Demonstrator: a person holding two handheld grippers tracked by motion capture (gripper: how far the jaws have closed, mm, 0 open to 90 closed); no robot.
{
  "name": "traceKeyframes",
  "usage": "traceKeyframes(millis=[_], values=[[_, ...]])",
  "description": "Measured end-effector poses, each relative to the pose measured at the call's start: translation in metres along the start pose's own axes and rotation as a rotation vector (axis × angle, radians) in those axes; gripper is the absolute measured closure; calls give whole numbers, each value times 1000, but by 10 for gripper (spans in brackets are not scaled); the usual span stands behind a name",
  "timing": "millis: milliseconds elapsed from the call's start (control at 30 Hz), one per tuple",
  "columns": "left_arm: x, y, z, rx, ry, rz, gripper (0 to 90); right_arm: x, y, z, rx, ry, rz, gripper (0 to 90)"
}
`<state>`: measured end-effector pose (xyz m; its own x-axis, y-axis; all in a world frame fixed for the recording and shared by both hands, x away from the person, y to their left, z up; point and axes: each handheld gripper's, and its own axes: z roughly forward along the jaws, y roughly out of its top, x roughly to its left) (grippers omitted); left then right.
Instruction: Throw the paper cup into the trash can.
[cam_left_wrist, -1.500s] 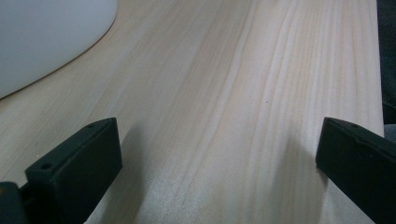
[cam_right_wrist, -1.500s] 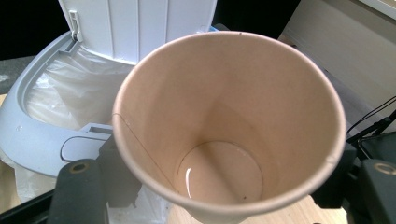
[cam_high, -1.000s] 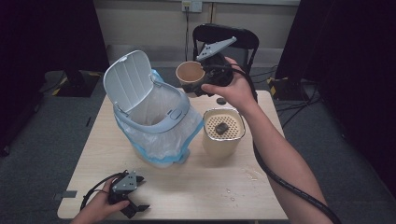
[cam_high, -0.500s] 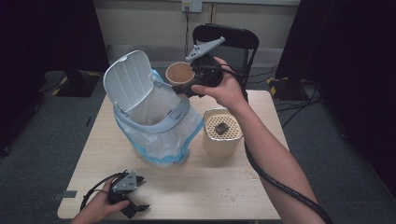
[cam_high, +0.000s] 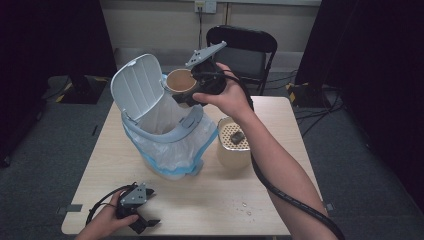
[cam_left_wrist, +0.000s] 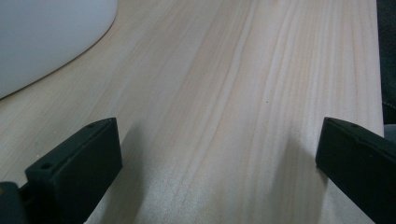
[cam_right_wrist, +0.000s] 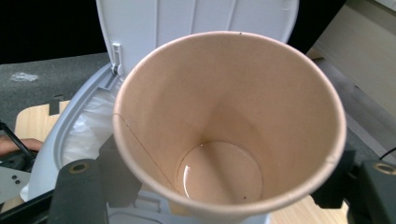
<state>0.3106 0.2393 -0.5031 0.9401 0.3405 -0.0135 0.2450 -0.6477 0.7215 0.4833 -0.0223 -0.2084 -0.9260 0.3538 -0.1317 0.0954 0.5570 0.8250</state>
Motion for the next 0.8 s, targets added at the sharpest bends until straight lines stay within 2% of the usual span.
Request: traceKeyframes(millis=[800], values=[[0,0,0,5,-8,1,0,15,5,32,1,58,0,269]])
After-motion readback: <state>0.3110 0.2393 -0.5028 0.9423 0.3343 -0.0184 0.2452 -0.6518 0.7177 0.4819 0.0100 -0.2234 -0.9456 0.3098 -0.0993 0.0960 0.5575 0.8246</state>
